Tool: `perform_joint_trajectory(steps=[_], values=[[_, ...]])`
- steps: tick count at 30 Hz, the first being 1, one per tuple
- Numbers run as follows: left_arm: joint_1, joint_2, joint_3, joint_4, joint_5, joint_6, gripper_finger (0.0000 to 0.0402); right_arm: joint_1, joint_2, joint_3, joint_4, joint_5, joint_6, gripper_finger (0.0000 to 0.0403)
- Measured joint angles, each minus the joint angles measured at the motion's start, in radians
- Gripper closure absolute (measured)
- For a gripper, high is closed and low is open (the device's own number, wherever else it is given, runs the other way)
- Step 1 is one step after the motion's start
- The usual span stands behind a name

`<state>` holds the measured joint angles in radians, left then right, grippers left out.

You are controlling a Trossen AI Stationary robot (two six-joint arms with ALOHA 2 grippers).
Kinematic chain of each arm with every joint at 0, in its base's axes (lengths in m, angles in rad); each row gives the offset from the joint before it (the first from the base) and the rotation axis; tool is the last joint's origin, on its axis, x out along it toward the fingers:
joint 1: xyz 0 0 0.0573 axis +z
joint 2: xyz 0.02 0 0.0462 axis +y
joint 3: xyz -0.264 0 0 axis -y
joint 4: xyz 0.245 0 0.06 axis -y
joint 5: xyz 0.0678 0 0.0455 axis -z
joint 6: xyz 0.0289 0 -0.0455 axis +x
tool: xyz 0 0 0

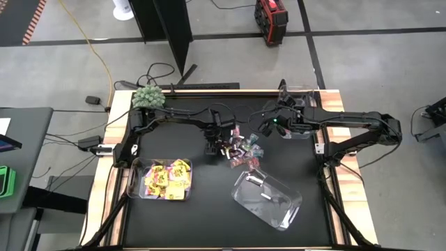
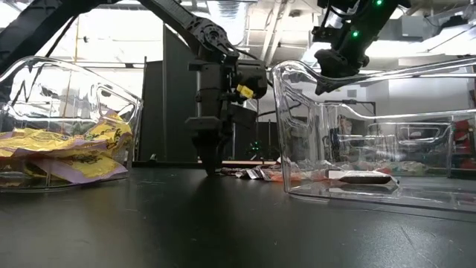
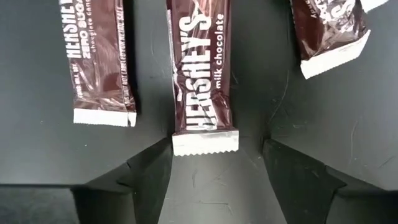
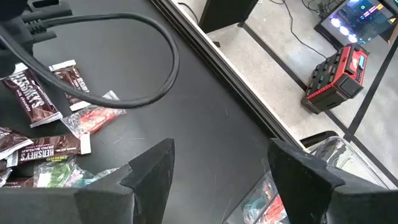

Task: Sort candy
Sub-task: Put the brown candy in the bottom right transparent container

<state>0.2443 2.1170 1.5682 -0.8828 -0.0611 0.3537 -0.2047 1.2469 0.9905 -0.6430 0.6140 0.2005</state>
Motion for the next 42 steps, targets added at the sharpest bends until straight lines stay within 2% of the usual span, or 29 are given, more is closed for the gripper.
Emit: perform_joint_trajectory(steps=[8, 19, 29, 34, 42], values=[[0.008, -0.001, -0.006, 0.029, -0.006, -0.014, 0.017, 0.0, 0.0, 0.0, 0.001, 0.0, 0.0, 0.0129], [0.023, 0.001, -0.007, 0.078, 0.011, -0.019, 0.0275, 0.0, 0.0, 0.0, 0.0, 0.0, 0.0, 0.0129], [0.024, 0.003, -0.006, 0.088, 0.018, -0.006, 0.0343, 0.0, 0.0, 0.0, 0.001, 0.0, 0.0, 0.0129], [0.026, 0.003, -0.006, 0.09, 0.024, -0.005, 0.0392, 0.0, 0.0, 0.0, 0.001, 0.0, 0.001, 0.0129], [0.026, 0.003, -0.006, 0.091, 0.029, -0.009, 0.0401, 0.0, 0.0, 0.0, 0.001, 0.0, 0.001, 0.0129]])
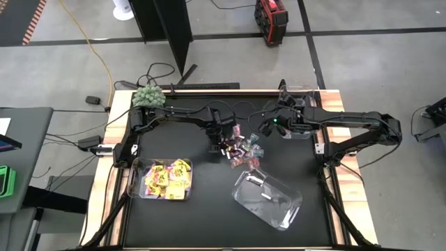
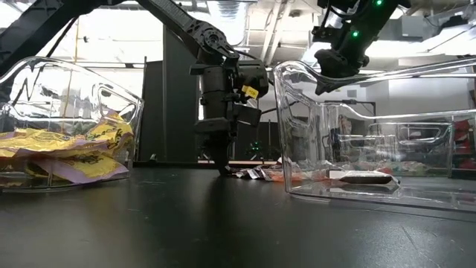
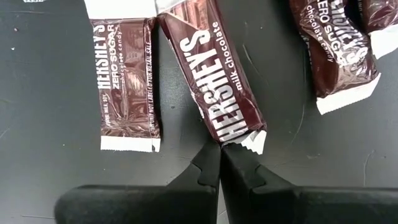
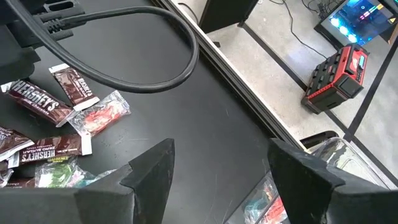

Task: Sort candy
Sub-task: Put the brown candy in the bottom right transparent container

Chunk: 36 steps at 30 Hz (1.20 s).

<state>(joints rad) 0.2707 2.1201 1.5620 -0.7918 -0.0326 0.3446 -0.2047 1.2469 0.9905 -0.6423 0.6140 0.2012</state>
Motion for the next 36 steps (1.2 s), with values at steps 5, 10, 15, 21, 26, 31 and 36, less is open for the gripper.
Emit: perform_joint_trajectory(steps=[5, 10, 15, 21, 26, 31, 36], values=[[-0.008, 0.0, 0.0, -0.004, -0.024, -0.001, 0.0401, 0.0, 0.0, 0.0, 0.0, 0.0, 0.0, 0.0129], [-0.021, -0.005, 0.012, -0.029, -0.043, -0.002, 0.0401, 0.0, 0.0, 0.0, 0.0, 0.0, 0.0, 0.0129], [-0.035, -0.005, 0.052, -0.064, -0.07, -0.001, 0.0401, 0.0, 0.0, 0.0, -0.001, 0.0, 0.0, 0.0129], [-0.053, -0.006, 0.11, -0.128, -0.085, 0.009, 0.0401, 0.0, 0.0, 0.0, -0.001, 0.0, -0.001, 0.0129], [-0.065, -0.006, 0.179, -0.215, -0.132, 0.017, 0.0401, 0.0, 0.0, 0.0, -0.001, 0.0, -0.008, 0.0129], [-0.078, -0.032, 0.227, -0.275, -0.16, 0.016, 0.0401, 0.0, 0.0, 0.0, -0.001, 0.0, -0.016, 0.0129], [-0.096, -0.133, 0.229, -0.276, -0.161, -0.009, 0.0401, 0.0, 0.0, 0.0, 0.0, 0.0, -0.024, 0.0129]])
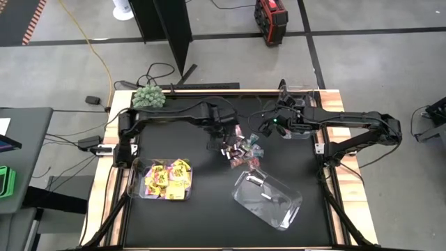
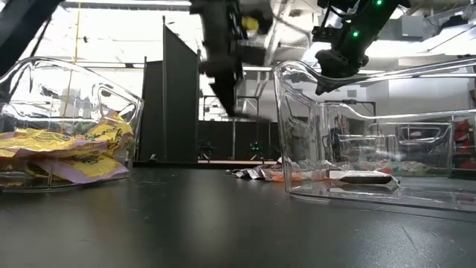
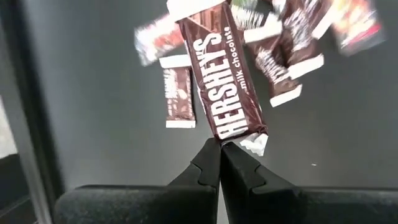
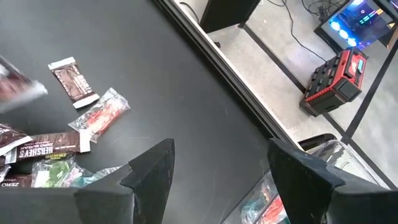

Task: Sort candy
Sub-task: Put the brown candy in the bottom right transparent container

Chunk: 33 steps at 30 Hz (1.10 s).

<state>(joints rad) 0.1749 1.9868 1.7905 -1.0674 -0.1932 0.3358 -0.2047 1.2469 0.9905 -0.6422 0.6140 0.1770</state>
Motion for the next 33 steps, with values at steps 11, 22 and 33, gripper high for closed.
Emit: perform_joint_trajectory(steps=[11, 22, 33], values=[[-0.077, -0.31, -0.131, 0.038, 0.009, -0.113, 0.0401, 0.0, 0.0, 0.0, 0.001, 0.0, -0.013, 0.0129], [-0.251, -0.376, -0.509, 0.62, 0.326, 0.03, 0.0401, -0.001, 0.0, 0.0, 0.052, 0.0, -0.029, 0.0129], [-0.27, -0.17, -0.489, 0.95, 0.455, 0.027, 0.0401, -0.001, 0.0, 0.0, 0.063, 0.0, -0.021, 0.0129]])
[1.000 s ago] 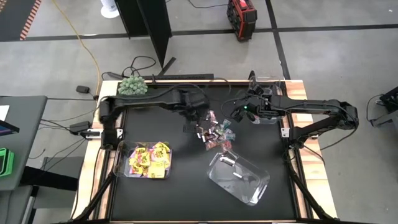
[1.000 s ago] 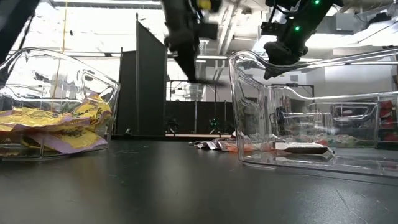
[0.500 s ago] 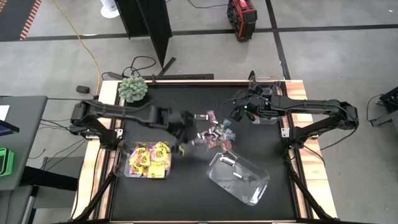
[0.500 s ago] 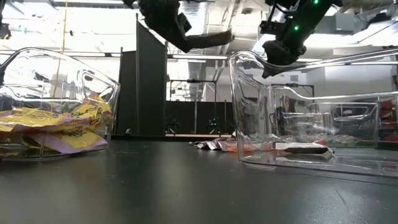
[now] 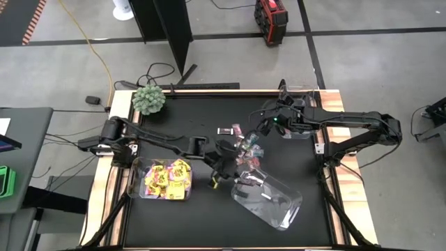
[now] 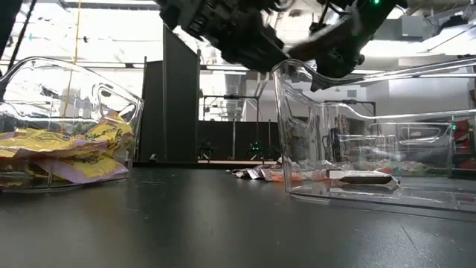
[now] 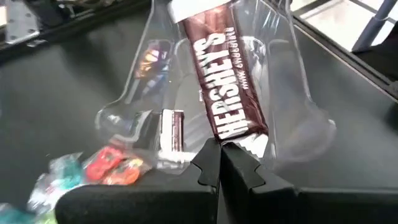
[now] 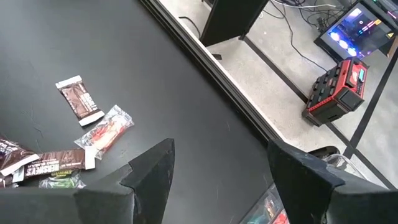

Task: Sort candy
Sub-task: Put the brown candy in the bottom right transparent container

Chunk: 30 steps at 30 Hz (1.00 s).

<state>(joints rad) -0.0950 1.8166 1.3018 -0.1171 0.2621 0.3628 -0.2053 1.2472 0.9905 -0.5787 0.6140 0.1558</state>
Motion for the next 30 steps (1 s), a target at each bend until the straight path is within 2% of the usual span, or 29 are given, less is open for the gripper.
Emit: perform_joint_trajectory(steps=[5, 10, 14, 18, 20, 23, 26, 29, 30], values=[[-0.017, 0.072, 0.061, 0.006, -0.006, -0.02, 0.0401, 0.003, 0.0, 0.0, -0.001, 0.0, 0.003, 0.0129], [-0.023, 0.086, 0.077, -0.002, -0.076, -0.042, 0.0384, 0.009, 0.0, 0.0, -0.009, 0.0, 0.019, 0.0129], [-0.023, 0.079, 0.077, -0.027, -0.084, -0.062, 0.0328, 0.009, 0.0, 0.0, -0.011, 0.0, 0.02, 0.0129], [-0.023, 0.077, 0.078, -0.063, -0.093, -0.069, 0.0249, 0.009, 0.0, 0.0, -0.012, 0.0, 0.02, 0.0129], [-0.023, 0.074, 0.079, -0.079, -0.144, -0.068, 0.0213, 0.009, 0.0, 0.0, -0.012, 0.0, 0.021, 0.0129], [-0.023, 0.033, 0.077, -0.141, -0.282, -0.123, 0.018, 0.009, 0.0, 0.0, -0.012, 0.0, 0.028, 0.0129], [-0.006, -0.038, 0.077, -0.203, -0.392, -0.181, 0.0174, 0.013, 0.0, 0.0, -0.011, 0.0, 0.031, 0.0129], [0.016, -0.098, 0.076, -0.281, -0.559, -0.185, 0.0182, 0.021, 0.0, 0.0, -0.009, -0.001, 0.035, 0.0129], [0.029, -0.11, 0.065, -0.299, -0.578, -0.186, 0.0186, 0.024, 0.0, 0.0, -0.009, -0.002, 0.035, 0.0129]])
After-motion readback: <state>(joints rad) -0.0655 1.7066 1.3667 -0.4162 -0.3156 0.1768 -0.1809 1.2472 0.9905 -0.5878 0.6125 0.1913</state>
